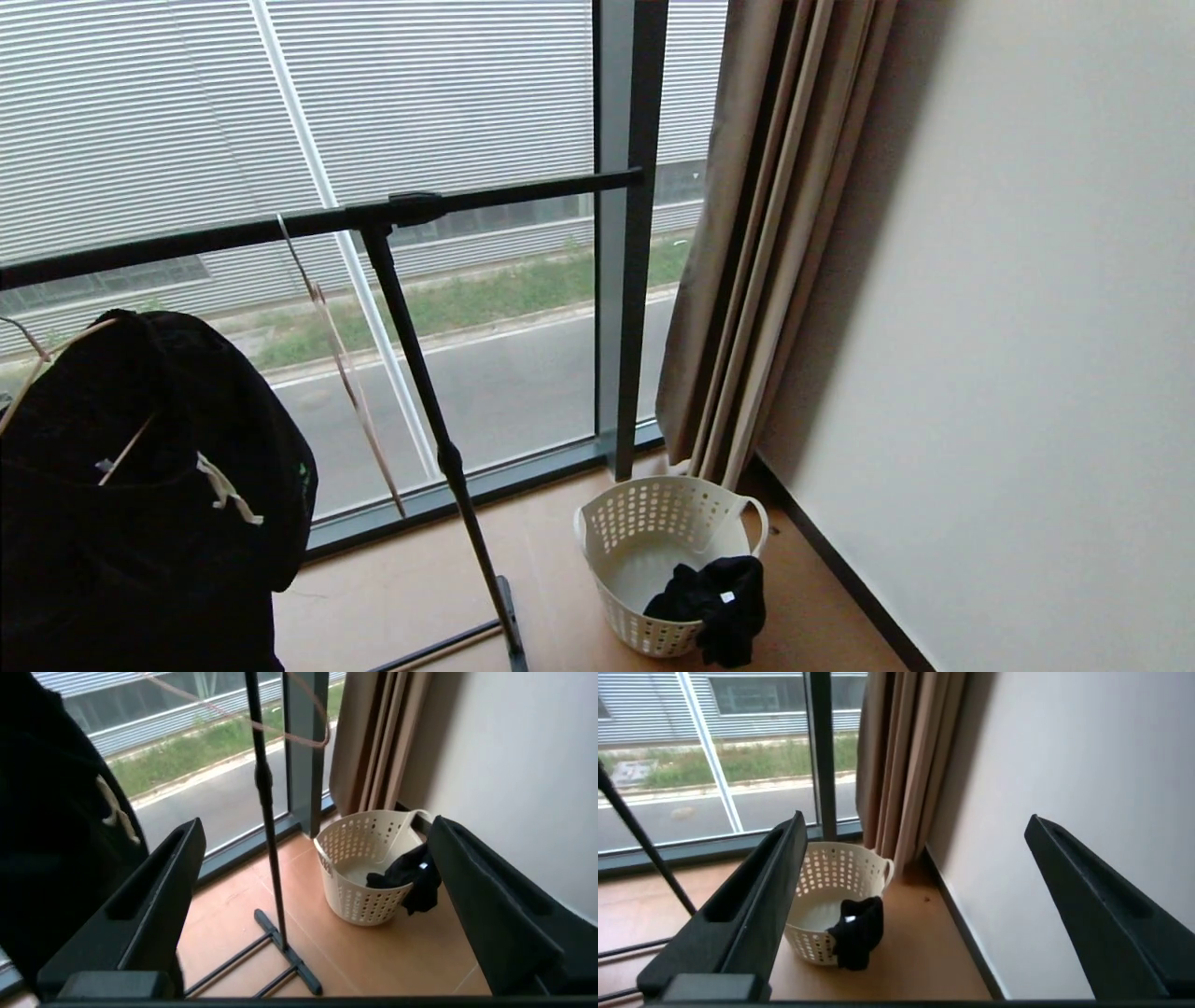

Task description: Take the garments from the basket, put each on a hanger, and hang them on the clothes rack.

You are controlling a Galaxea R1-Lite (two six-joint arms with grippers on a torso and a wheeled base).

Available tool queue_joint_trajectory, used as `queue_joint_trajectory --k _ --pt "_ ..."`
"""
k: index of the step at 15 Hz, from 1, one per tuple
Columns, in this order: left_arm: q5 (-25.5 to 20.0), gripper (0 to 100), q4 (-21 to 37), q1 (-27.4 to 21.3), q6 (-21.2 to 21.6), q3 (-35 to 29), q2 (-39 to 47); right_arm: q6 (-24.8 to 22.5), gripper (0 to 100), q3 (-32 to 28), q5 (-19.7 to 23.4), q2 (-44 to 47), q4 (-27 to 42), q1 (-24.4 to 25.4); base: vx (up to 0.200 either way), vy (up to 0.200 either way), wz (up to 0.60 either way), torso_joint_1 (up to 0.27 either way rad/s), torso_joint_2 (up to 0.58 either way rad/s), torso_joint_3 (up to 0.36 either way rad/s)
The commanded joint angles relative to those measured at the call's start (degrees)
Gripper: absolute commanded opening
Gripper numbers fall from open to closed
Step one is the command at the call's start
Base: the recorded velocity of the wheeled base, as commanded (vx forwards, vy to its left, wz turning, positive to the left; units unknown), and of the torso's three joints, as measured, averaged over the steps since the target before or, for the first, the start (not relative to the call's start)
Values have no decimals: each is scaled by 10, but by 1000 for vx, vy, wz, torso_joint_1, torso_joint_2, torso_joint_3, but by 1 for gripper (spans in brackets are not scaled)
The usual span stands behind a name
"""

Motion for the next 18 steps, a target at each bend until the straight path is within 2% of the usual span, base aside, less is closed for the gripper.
queue_joint_trajectory --k 1,8,18 --pt "0 100 -1 0 -6 0 0 0 100 0 0 1 0 0 0 0 0 -154 349 193" --pt "0 100 -1 0 -6 0 0 0 100 0 0 1 -1 0 0 0 0 -161 380 209" --pt "0 100 -1 0 -6 0 0 0 100 0 0 1 -1 0 0 0 0 -214 536 313"
